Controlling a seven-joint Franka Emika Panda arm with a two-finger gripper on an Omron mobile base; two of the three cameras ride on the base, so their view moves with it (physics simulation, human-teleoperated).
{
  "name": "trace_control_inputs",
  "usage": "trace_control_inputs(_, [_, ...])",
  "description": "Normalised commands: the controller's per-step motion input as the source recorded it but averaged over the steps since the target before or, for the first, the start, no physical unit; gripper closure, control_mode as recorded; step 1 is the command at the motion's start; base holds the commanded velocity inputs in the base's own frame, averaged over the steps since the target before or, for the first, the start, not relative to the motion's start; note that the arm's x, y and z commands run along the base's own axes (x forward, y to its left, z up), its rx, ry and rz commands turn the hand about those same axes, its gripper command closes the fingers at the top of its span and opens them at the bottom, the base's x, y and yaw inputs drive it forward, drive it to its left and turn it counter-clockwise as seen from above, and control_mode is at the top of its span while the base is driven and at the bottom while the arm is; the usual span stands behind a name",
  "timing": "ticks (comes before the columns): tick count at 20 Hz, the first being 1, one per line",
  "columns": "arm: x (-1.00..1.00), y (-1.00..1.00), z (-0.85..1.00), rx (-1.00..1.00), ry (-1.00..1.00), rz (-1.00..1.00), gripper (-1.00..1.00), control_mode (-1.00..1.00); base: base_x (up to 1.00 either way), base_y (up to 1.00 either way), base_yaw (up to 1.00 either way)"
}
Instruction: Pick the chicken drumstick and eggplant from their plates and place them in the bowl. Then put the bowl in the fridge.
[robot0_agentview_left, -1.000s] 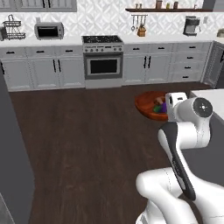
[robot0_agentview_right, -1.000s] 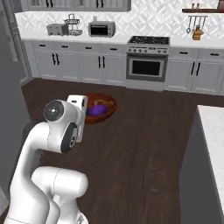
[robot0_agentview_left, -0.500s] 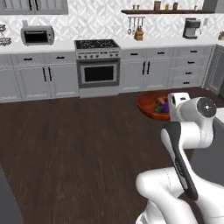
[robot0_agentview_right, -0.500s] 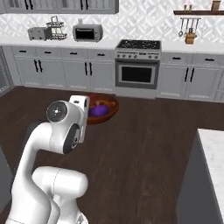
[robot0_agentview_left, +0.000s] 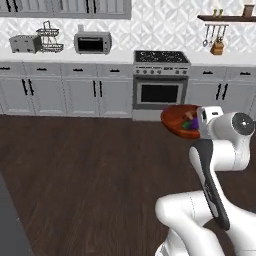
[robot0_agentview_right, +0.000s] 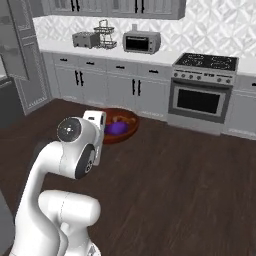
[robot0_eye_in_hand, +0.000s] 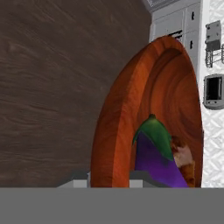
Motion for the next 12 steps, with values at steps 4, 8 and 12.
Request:
trace_control_inputs(4, [0.0, 0.0, 0.0, 0.0, 0.0, 0.0, 1.0, 1.0, 1.0, -0.2, 0.49])
trace_control_inputs(8, [0.0, 0.0, 0.0, 0.0, 0.0, 0.0, 1.0, 1.0, 1.0, -0.35, 0.48])
trace_control_inputs(12, [0.0, 0.0, 0.0, 0.0, 0.0, 0.0, 1.0, 1.0, 1.0, -0.33, 0.49])
